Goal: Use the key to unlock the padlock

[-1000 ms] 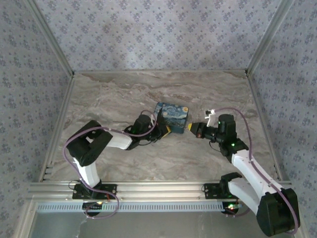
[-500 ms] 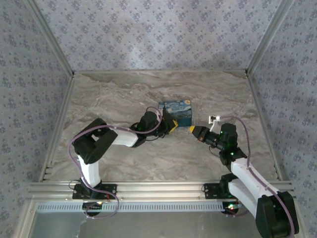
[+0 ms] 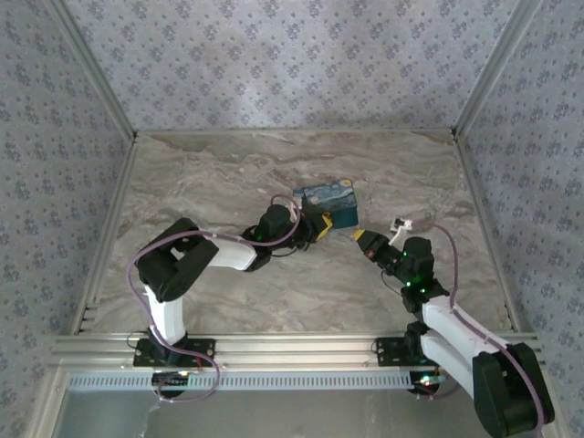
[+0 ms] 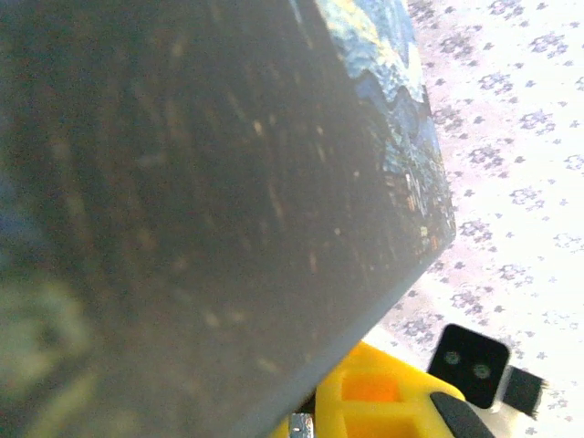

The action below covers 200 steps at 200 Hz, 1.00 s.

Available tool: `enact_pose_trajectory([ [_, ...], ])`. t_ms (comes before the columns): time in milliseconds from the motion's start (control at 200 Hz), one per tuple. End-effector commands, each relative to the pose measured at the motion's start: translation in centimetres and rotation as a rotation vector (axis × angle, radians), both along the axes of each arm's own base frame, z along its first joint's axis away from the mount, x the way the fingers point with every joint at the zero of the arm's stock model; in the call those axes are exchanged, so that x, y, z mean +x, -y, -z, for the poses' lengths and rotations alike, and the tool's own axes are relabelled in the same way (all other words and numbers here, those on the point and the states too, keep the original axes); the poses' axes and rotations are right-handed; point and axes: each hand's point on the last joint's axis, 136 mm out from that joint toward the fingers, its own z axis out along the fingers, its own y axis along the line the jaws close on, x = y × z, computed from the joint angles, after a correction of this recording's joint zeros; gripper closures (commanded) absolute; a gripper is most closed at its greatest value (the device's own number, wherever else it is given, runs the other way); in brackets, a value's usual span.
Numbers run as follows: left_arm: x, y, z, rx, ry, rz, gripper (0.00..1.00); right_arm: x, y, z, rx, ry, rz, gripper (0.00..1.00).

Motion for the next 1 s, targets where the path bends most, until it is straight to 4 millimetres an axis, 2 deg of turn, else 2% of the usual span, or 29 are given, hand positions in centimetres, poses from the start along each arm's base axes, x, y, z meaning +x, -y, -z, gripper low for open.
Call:
enact_pose_trajectory([
  [0, 0.9, 1.2, -4.0, -0.131, 0.076, -0.025, 0.98, 0.7, 0.2, -0.6, 0.043, 0.028, 0.062, 1.00],
  [415, 1.4, 1.4, -4.5, -0.208, 0.094, -0.062, 0.98, 1.3, 0.0, -0.8, 0.144, 0.002, 0.171, 1.00],
  [690, 1.5, 1.5, -4.8, -0.238, 0.098, -0.072, 0.98, 1.9, 0.0, -1.5, 0.135, 0.012, 0.203, 1.00],
  [994, 1.1, 1.7, -4.9, -0.249, 0.098, -0.073, 0.98, 3.1, -1.7, -2.1, 0.155, 0.036, 0.169, 1.00],
])
